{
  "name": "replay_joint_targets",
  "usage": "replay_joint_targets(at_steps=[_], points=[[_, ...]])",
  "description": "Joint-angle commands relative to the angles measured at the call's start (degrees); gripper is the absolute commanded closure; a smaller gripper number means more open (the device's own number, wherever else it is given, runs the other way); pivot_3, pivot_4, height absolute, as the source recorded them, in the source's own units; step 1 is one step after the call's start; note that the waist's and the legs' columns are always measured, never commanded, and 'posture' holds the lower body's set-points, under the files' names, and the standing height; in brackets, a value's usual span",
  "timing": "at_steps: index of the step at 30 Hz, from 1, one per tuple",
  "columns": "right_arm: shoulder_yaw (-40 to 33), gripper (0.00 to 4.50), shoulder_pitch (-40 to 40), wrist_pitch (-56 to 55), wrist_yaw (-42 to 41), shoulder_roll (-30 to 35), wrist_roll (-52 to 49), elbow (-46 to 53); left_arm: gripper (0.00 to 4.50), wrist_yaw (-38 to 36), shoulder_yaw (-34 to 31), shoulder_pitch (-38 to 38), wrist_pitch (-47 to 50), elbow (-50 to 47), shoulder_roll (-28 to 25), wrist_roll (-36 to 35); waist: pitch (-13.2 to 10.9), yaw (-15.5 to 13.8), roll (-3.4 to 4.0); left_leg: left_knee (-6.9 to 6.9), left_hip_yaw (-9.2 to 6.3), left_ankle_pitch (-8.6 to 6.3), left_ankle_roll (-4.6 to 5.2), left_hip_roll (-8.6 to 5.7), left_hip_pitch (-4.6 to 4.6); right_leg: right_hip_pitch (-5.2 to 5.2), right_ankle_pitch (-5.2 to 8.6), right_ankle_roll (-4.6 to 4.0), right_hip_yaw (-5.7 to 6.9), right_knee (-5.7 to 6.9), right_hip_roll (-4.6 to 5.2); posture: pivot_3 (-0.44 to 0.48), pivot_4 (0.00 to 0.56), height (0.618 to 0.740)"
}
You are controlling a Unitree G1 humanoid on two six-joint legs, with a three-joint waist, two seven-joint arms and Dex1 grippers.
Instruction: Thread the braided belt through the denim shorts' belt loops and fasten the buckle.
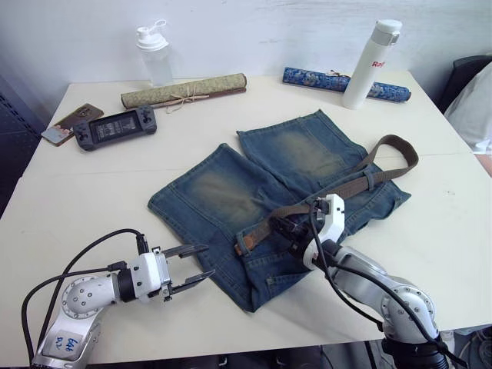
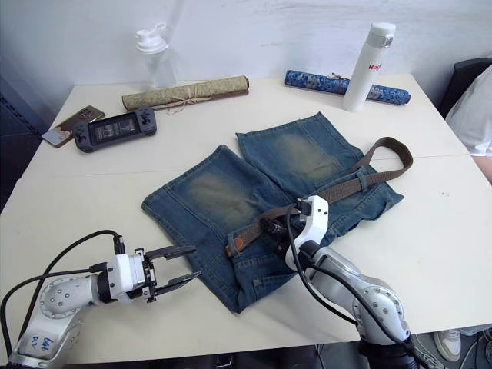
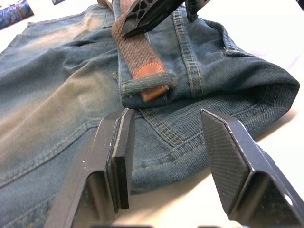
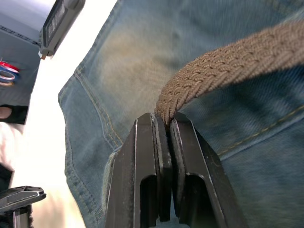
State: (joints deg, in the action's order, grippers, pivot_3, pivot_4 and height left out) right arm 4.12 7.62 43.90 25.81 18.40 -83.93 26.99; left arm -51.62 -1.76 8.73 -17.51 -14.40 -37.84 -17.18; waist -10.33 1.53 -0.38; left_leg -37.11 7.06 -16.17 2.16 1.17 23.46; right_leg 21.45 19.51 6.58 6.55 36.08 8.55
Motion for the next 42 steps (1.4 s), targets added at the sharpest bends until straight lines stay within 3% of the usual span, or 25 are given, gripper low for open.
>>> replay_joint_targets(at_steps=[1, 9, 18, 26, 30, 38, 41, 42], points=[[0.1, 4.5, 1.32, 1.19, -1.23, -1.19, -1.47, -1.13, 2.04, 1.14, -0.17, -2.02, -7.32, 2.06, 1.0, 5.06, 0.0, -0.02, 0.0, -0.01, 0.0, 0.0, 0.0, 0.0, 0.0, 0.0, 0.0, 0.0, 0.0, 0.0, 0.0, 0.0, 0.15, 0.717], [0.72, 4.5, 3.38, 4.72, -1.62, -4.99, -6.18, -7.17, 2.04, 5.21, 1.31, -7.16, -20.09, 7.67, 2.43, 15.21, 0.03, 0.08, -0.04, 0.02, 0.02, -0.01, -0.01, 0.05, 0.01, 0.02, 0.0, 0.0, 0.06, 0.19, -0.02, 0.0, 0.15, 0.717], [-2.15, 4.5, 4.48, 4.32, 0.35, -7.28, -13.9, -11.31, 2.04, 8.65, 5.9, -11.49, -25.25, 12.87, 2.78, 23.69, 0.04, 0.13, -0.06, 0.0, 0.04, -0.02, 0.0, 0.08, -0.01, 0.02, 0.0, 0.0, 0.09, 0.28, -0.02, 0.0, 0.15, 0.717], [-2.99, 4.5, 4.86, 3.01, 2.32, -8.13, -15.69, -11.42, 2.04, 9.13, 7.75, -13.03, -26.77, 14.1, 0.3, 24.55, 0.04, 0.18, -0.06, 0.01, 0.06, -0.02, -0.01, 0.09, -0.01, 0.06, 0.0, -0.01, 0.07, 0.3, -0.01, 0.0, 0.15, 0.717], [-2.39, 4.5, 4.48, 3.16, 2.57, -8.08, -15.99, -10.68, 2.04, 13.1, 6.5, -15.64, -27.33, 14.21, 0.6, 29.61, 0.04, 0.1, -0.07, 0.0, 0.06, -0.02, -0.01, 0.08, 0.0, 0.06, 0.0, -0.01, 0.08, 0.3, 0.0, 0.0, 0.15, 0.717], [-2.03, 4.5, 4.44, 2.85, 2.54, -8.17, -15.85, -10.61, 2.04, 16.41, 7.18, -17.48, -26.53, 13.52, 0.14, 32.4, 0.04, 0.17, -0.07, 0.02, 0.07, -0.02, -0.01, 0.08, 0.0, 0.07, 0.0, -0.01, 0.09, 0.3, 0.0, 0.0, 0.15, 0.717], [-1.91, 4.5, 4.43, 2.79, 2.43, -8.07, -15.85, -10.64, 2.79, 16.29, 7.51, -17.27, -26.53, 13.03, -0.28, 31.81, 0.04, 0.13, -0.07, 0.0, 0.07, -0.02, -0.01, 0.08, 0.01, 0.07, 0.0, -0.01, 0.09, 0.31, 0.0, 0.0, 0.15, 0.717], [-1.89, 4.5, 4.44, 2.82, 2.34, -8.01, -15.8, -10.68, 3.26, 16.16, 7.68, -17.29, -26.69, 12.93, -0.45, 31.79, 0.04, 0.13, -0.06, 0.0, 0.06, -0.02, -0.01, 0.08, 0.01, 0.07, 0.0, -0.01, 0.09, 0.31, 0.01, 0.0, 0.15, 0.717]])
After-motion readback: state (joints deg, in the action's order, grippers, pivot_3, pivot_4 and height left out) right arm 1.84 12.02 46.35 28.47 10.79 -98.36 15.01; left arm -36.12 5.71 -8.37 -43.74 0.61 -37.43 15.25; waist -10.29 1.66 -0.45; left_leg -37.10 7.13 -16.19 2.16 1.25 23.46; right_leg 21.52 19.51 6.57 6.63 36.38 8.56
